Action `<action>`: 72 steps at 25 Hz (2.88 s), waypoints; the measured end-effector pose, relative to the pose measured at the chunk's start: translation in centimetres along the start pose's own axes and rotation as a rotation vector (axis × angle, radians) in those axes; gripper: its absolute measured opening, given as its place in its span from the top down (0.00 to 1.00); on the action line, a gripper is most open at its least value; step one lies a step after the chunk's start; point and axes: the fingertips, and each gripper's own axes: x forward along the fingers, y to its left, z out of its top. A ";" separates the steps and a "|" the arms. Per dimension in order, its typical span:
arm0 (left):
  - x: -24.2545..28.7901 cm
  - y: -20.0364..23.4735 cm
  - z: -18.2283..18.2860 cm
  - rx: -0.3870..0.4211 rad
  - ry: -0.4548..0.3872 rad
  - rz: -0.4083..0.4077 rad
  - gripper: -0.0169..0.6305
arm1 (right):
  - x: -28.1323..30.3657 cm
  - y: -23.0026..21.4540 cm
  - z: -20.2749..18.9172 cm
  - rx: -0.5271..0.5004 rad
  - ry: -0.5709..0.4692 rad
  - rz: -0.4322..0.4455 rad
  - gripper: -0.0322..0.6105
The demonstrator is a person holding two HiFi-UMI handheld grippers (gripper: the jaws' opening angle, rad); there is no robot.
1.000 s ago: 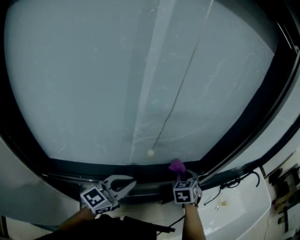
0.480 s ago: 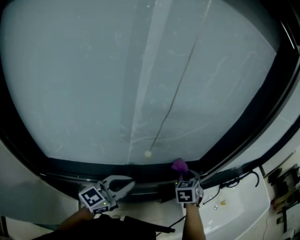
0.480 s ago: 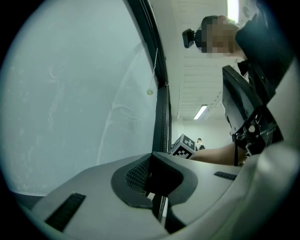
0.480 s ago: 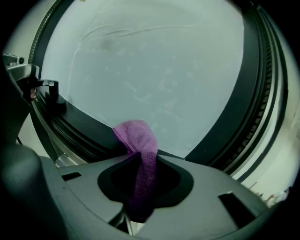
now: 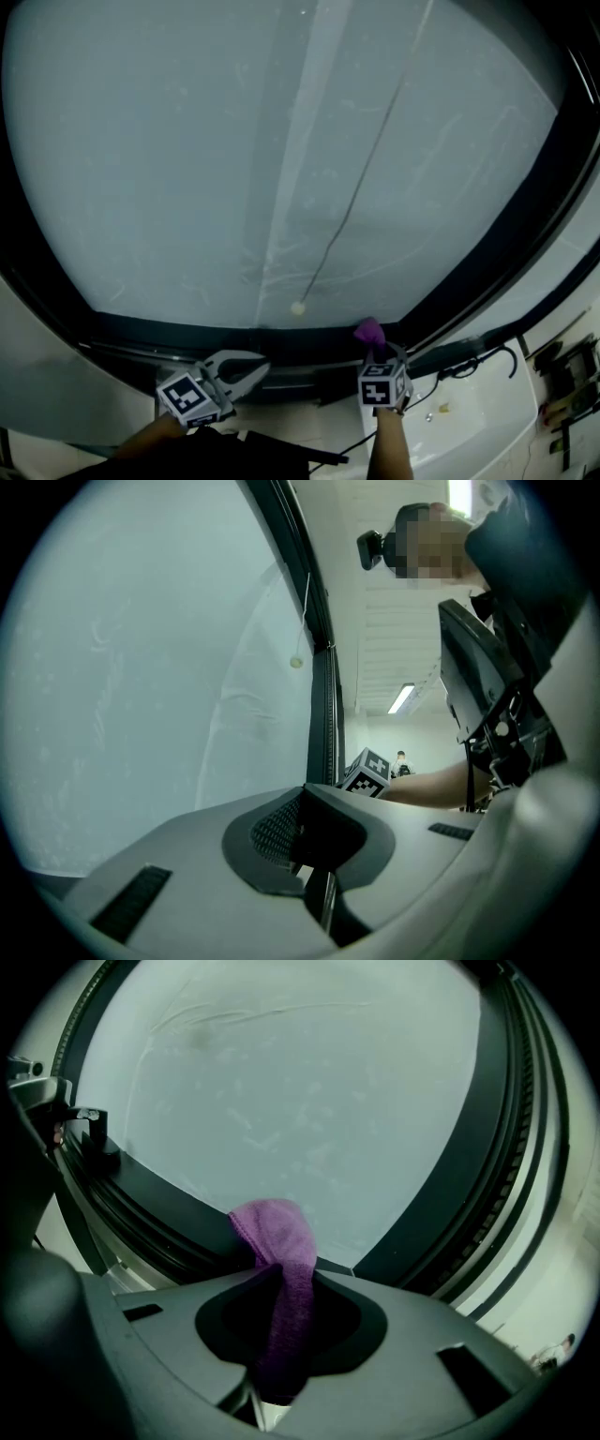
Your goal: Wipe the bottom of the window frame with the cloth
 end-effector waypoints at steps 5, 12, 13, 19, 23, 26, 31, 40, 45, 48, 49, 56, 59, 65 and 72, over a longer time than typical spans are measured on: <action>0.0 0.0 0.0 0.006 -0.002 -0.004 0.97 | 0.5 -0.8 -0.5 0.000 0.014 -0.013 0.82; -0.2 -0.1 0.0 -0.001 -0.010 -0.009 0.97 | 1.1 -2.6 -1.3 0.008 0.043 -0.054 0.82; -0.2 -0.1 0.0 -0.004 -0.008 -0.009 0.97 | 1.1 -2.9 -1.4 0.007 0.046 -0.062 0.82; 0.1 0.0 0.2 -0.008 0.007 -0.005 0.97 | 1.7 -4.9 -2.1 0.026 0.066 -0.102 0.82; 0.0 0.0 0.2 -0.006 -0.001 -0.001 0.97 | 1.9 -5.2 -2.4 0.029 0.068 -0.110 0.82; -0.1 0.1 0.1 -0.007 -0.001 0.008 0.97 | 1.9 -5.2 -2.5 0.031 0.069 -0.117 0.82; 0.0 0.1 0.0 0.010 0.004 0.023 0.97 | 2.0 -5.4 -2.6 0.043 0.056 -0.118 0.82; -0.1 0.2 -0.1 0.015 0.009 0.036 0.97 | 2.1 -5.7 -3.2 0.074 0.056 -0.135 0.82; -0.2 0.2 -0.1 0.013 0.006 0.038 0.97 | 1.8 -6.2 -3.5 0.097 0.069 -0.167 0.82; -0.1 0.3 -0.1 0.012 0.000 0.035 0.97 | 1.3 -6.6 -4.0 0.110 0.085 -0.189 0.82; -0.1 0.3 -0.1 0.011 -0.004 0.036 0.97 | 1.2 -6.7 -4.3 0.114 0.089 -0.195 0.82; -0.1 0.3 -0.2 0.016 -0.009 0.034 0.97 | 0.0 -7.3 -6.4 0.180 0.114 -0.209 0.82; -0.2 0.4 0.0 0.013 -0.016 0.035 0.97 | -1.6 -6.8 -6.9 0.236 0.044 -0.185 0.82; -0.3 0.4 0.0 -0.003 -0.027 0.049 0.97 | -6.6 -3.6 -7.1 0.415 -0.186 -0.011 0.82; -0.4 0.7 0.1 0.011 -0.038 0.078 0.97 | -10.2 -1.9 -9.7 0.538 -0.259 0.075 0.82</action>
